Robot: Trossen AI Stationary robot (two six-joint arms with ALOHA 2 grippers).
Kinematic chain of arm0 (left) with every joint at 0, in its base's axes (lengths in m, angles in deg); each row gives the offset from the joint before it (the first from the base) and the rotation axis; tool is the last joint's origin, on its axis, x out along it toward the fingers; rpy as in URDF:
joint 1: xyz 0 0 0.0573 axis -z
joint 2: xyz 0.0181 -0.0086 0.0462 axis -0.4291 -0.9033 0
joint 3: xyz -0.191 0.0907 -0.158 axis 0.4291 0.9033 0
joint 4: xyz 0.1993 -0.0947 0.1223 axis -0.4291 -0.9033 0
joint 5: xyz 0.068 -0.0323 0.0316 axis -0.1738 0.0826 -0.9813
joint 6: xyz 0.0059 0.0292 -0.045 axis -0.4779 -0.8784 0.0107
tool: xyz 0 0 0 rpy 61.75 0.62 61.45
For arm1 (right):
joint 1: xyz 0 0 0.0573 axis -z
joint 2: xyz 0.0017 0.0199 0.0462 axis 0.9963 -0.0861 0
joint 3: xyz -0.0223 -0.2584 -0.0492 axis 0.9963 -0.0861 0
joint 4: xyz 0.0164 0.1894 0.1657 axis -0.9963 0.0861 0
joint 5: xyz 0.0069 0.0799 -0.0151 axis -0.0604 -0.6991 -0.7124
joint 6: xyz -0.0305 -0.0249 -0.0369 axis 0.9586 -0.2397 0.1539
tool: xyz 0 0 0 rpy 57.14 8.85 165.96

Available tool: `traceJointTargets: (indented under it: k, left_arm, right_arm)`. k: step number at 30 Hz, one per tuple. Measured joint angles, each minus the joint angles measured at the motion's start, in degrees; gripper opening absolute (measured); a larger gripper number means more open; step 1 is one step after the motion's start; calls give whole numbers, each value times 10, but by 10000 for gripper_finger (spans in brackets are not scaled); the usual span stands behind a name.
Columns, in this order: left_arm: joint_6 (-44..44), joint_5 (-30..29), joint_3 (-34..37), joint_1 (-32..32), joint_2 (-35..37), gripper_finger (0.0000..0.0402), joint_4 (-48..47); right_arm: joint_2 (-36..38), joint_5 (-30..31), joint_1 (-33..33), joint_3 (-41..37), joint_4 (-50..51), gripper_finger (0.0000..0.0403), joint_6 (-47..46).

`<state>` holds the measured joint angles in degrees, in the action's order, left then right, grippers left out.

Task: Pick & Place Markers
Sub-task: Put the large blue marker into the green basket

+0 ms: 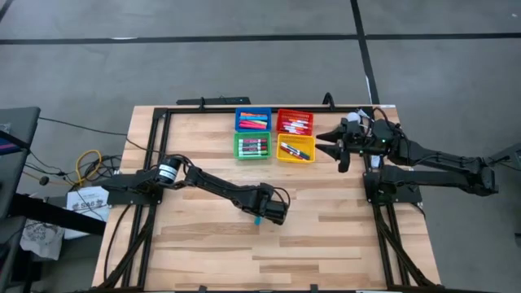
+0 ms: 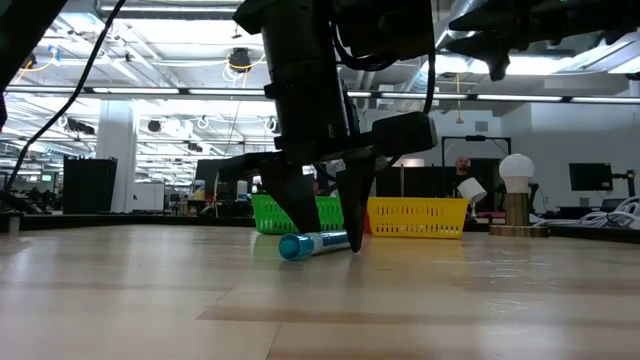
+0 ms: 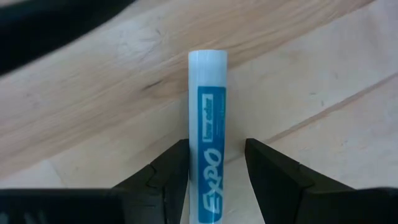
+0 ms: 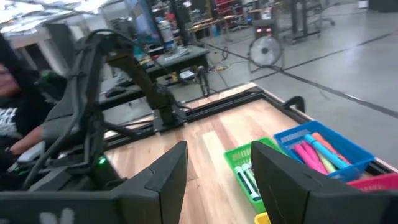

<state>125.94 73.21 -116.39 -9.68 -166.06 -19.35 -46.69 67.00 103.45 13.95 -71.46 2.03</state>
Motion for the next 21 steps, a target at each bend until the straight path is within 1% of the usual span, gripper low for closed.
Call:
traceJointTargets:
  k: [4,10,12,16,18,21]
  left_arm:
    - [0,-5,0,0,0,159,0]
    - [0,-4,0,0,0,159,-1]
    - [0,-4,0,1,0,157,-2]
    - [0,-4,0,1,0,151,-4]
    - [0,-4,0,1,0,147,-4]
    - [0,-4,0,1,0,141,-6]
  right_arm:
    - [3,-34,-1,0,5,166,8]
    - [22,-27,-25,-1,35,169,7]
    - [39,-2,-38,0,48,168,-2]
    - [92,86,-83,0,88,166,-7]
    - [121,108,-109,0,100,167,-7]
    - [168,122,-145,0,136,169,-8]
